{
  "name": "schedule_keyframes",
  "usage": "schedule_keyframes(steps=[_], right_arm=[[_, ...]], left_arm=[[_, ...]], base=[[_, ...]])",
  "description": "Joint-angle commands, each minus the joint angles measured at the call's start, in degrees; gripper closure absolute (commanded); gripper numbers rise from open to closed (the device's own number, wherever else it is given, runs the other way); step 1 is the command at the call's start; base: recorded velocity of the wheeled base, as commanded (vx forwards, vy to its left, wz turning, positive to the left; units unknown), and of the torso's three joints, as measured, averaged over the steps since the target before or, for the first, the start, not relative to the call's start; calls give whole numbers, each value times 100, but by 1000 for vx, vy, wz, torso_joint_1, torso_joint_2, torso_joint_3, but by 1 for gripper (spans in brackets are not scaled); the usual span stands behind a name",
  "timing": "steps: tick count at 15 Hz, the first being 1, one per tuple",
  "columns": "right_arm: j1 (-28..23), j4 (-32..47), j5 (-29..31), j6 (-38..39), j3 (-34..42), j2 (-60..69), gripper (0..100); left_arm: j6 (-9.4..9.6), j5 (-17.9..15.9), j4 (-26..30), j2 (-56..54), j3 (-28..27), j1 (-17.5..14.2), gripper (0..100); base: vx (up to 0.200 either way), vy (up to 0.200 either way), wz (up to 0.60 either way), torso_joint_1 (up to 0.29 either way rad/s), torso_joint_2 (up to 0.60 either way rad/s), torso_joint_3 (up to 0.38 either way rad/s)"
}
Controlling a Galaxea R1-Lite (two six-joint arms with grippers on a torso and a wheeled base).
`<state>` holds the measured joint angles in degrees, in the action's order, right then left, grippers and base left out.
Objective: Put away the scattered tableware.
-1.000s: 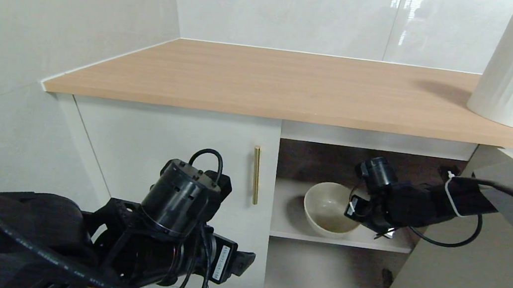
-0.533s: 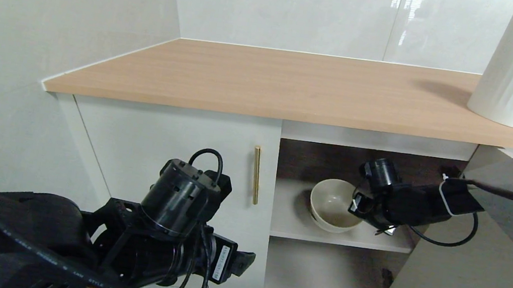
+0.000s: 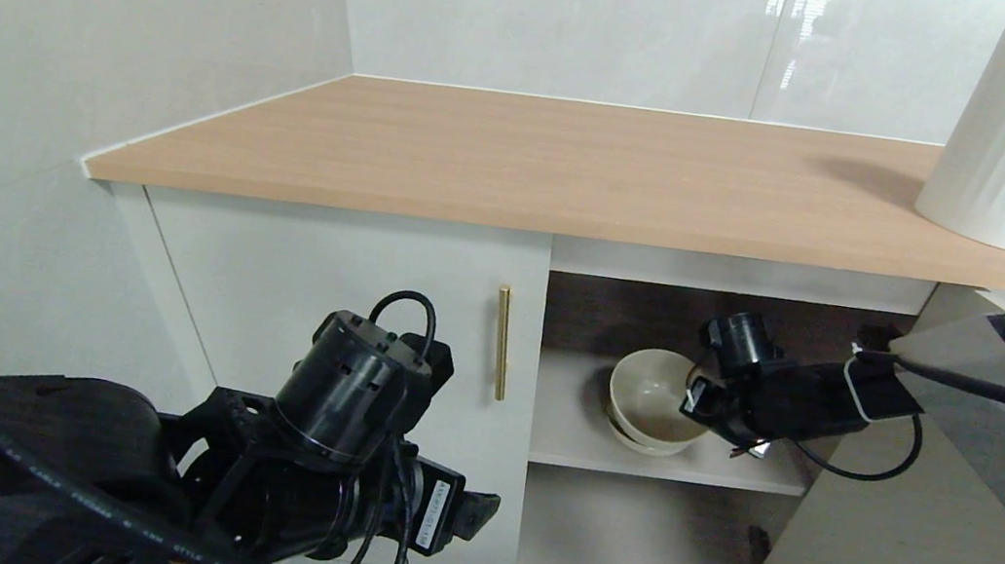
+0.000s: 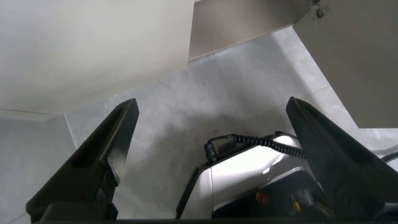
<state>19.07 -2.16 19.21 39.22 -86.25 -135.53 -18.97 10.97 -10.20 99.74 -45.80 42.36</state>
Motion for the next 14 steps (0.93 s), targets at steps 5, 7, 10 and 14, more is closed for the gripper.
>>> schedule_keyframes(steps=[5, 7, 10, 14], right_arm=[[-35, 5, 12, -11, -155, -166, 100], [-35, 5, 12, -19, -155, -184, 0], [-26, 5, 12, -11, -164, -184, 0], [9, 5, 12, -2, -138, -131, 0]], left_arm=[[-2, 1, -8, 1, 1, 0, 0], [-2, 1, -8, -8, 1, 0, 0], [-2, 54, -8, 1, 1, 0, 0], [-2, 54, -8, -8, 1, 0, 0]], base=[[0, 0, 0, 0, 0, 0], [0, 0, 0, 0, 0, 0], [0, 0, 0, 0, 0, 0], [0, 0, 0, 0, 0, 0]])
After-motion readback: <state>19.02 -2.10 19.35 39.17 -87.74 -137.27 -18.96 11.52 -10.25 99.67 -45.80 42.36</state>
